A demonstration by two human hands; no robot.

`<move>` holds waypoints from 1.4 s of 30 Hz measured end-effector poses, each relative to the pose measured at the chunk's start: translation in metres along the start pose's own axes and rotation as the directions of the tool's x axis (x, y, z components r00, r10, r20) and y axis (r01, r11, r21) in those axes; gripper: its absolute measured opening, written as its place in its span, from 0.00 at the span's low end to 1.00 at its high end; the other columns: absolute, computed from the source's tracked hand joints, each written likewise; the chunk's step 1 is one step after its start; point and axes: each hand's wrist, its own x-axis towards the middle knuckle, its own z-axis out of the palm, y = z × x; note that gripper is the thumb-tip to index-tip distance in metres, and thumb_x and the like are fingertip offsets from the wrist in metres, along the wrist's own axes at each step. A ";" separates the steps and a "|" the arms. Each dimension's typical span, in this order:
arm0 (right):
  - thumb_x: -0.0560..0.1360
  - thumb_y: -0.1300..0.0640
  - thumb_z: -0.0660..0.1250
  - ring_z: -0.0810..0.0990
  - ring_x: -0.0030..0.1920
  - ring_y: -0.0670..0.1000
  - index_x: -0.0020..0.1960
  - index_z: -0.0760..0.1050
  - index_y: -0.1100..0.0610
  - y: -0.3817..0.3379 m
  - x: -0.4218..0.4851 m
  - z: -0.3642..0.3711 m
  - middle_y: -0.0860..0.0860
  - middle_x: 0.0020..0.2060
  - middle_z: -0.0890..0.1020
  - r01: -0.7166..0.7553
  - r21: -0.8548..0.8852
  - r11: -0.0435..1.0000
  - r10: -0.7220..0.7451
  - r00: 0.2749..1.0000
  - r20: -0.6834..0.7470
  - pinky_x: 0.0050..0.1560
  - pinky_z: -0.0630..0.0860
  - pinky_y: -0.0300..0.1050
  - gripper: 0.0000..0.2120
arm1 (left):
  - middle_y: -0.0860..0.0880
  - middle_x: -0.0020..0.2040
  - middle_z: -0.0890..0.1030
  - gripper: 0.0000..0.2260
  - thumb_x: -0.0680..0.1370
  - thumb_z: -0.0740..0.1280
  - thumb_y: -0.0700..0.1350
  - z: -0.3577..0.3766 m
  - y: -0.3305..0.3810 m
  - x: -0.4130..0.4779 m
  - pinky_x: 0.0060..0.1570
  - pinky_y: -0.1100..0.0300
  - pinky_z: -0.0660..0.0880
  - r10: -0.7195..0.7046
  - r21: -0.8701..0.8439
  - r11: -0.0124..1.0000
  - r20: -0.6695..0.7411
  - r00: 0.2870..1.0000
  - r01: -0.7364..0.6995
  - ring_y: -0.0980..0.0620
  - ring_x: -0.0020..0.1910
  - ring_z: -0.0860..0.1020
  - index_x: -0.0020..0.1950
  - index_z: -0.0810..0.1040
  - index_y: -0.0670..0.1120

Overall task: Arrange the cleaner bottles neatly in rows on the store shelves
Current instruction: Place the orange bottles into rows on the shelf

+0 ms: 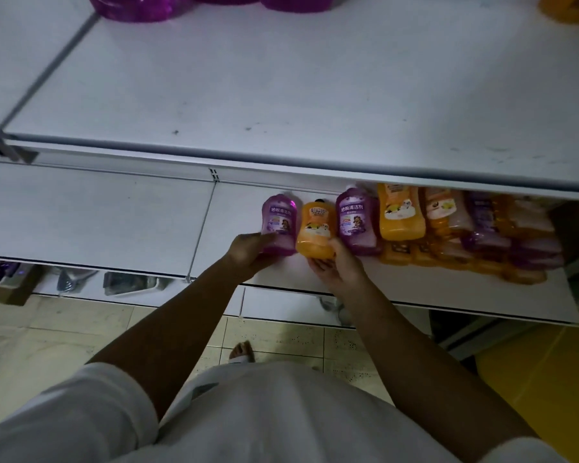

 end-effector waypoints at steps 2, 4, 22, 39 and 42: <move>0.81 0.59 0.70 0.79 0.62 0.62 0.70 0.70 0.64 0.003 -0.004 -0.001 0.65 0.64 0.77 -0.061 0.008 0.998 0.060 0.996 0.067 0.47 0.86 0.57 0.20 | 0.34 0.61 0.82 0.15 0.78 0.73 0.35 -0.011 -0.003 -0.008 0.60 0.41 0.82 -0.032 -0.031 0.999 0.079 0.996 0.034 0.35 0.60 0.83 0.64 0.79 0.37; 0.82 0.61 0.67 0.78 0.63 0.63 0.69 0.70 0.65 0.008 -0.009 -0.006 0.66 0.65 0.76 -0.095 -0.035 0.995 0.099 0.985 0.139 0.52 0.85 0.58 0.18 | 0.34 0.65 0.81 0.20 0.77 0.72 0.32 -0.024 -0.007 -0.014 0.57 0.42 0.83 -0.057 -0.070 0.995 0.144 0.988 0.068 0.33 0.63 0.82 0.70 0.76 0.38; 0.71 0.61 0.77 0.83 0.62 0.47 0.69 0.71 0.46 0.019 -0.104 -0.013 0.42 0.58 0.86 0.498 -0.636 0.589 -0.060 0.812 0.580 0.61 0.80 0.46 0.31 | 0.37 0.71 0.78 0.34 0.77 0.74 0.35 -0.067 -0.011 -0.123 0.61 0.37 0.80 0.255 -0.008 0.966 0.226 0.940 -0.260 0.34 0.68 0.79 0.79 0.67 0.52; 0.63 0.46 0.83 0.87 0.51 0.44 0.53 0.79 0.31 -0.040 -0.305 0.050 0.43 0.52 0.88 0.930 -0.285 0.234 -0.413 0.360 0.837 0.45 0.81 0.35 0.23 | 0.40 0.60 0.85 0.37 0.69 0.82 0.59 -0.035 0.092 -0.335 0.59 0.41 0.80 0.818 0.167 0.550 0.092 0.568 -0.818 0.36 0.61 0.83 0.70 0.74 0.42; 0.63 0.53 0.86 0.88 0.48 0.45 0.53 0.80 0.35 -0.062 -0.320 0.072 0.45 0.50 0.89 0.950 -0.230 0.211 -0.444 0.303 0.843 0.41 0.82 0.35 0.25 | 0.42 0.61 0.85 0.36 0.68 0.84 0.55 -0.025 0.135 -0.345 0.59 0.44 0.81 0.884 0.135 0.440 0.111 0.455 -0.888 0.39 0.62 0.83 0.71 0.75 0.47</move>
